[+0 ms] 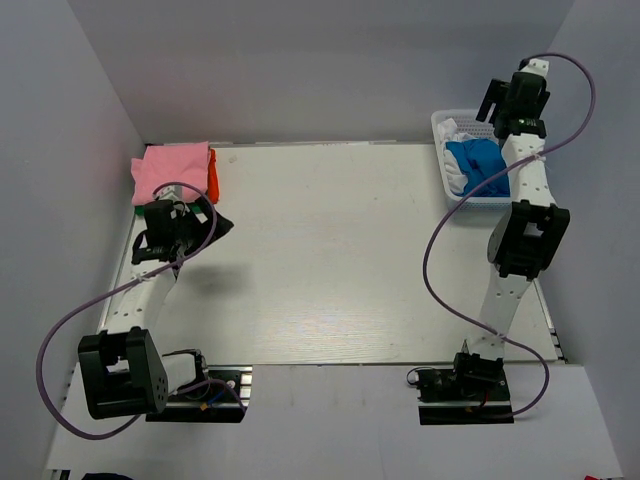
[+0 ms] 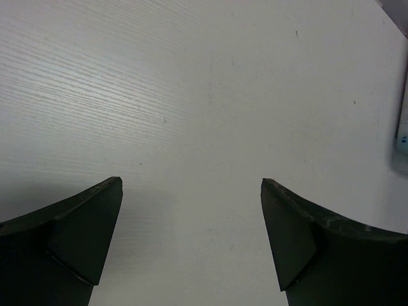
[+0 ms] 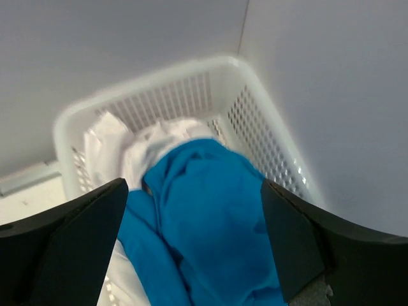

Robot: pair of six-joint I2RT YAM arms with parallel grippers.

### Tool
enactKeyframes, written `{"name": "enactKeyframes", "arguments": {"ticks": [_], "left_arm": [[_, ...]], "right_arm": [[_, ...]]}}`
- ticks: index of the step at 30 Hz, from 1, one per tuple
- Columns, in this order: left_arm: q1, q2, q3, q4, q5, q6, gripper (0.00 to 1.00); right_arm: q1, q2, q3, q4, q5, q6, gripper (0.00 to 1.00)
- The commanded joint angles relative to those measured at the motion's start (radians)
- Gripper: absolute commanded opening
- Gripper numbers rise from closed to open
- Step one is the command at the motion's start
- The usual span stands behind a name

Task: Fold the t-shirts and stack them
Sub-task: Grab crumpled tshirt from bin with the right arm

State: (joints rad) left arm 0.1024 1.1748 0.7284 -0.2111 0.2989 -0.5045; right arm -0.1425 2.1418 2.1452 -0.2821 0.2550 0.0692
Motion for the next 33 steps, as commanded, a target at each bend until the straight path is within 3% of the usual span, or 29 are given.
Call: {"name": "enactKeyframes", "arguments": {"ticks": [1,9,13,14,16,17,19,28,33], "left_arm": [[-0.001,0.009,0.017,-0.002,-0.018,0.011,0.99],[-0.001,0.049,0.035,-0.011,-0.009,0.011,0.99],[-0.001,0.049,0.045,-0.04,-0.058,0.011,0.99],[-0.001,0.049,0.045,-0.04,-0.058,0.02,0.99],[-0.001,0.049,0.055,-0.04,-0.058,0.02,0.99],[-0.001,0.049,0.055,-0.051,-0.058,0.02,0.99],[-0.001,0.04,0.066,-0.06,-0.069,0.02,0.99],[-0.001,-0.004,0.066,-0.031,-0.027,0.02,0.99],[-0.001,-0.046,0.057,-0.022,0.003,0.02,0.99]], "right_arm": [[-0.011,0.041,0.01,-0.092,0.033,0.033,0.9],[-0.046,0.145,-0.061,-0.167,-0.055,0.095,0.9],[-0.065,0.188,-0.077,-0.174,-0.103,0.129,0.81],[-0.071,0.204,-0.079,-0.166,-0.114,0.133,0.65],[-0.08,0.208,-0.077,-0.157,-0.118,0.138,0.43],[-0.085,0.202,-0.074,-0.155,-0.123,0.153,0.18],[-0.088,0.193,-0.062,-0.152,-0.128,0.156,0.0],[-0.089,-0.104,-0.039,-0.06,-0.14,0.101,0.0],[-0.085,-0.259,-0.036,0.05,-0.242,0.083,0.0]]}}
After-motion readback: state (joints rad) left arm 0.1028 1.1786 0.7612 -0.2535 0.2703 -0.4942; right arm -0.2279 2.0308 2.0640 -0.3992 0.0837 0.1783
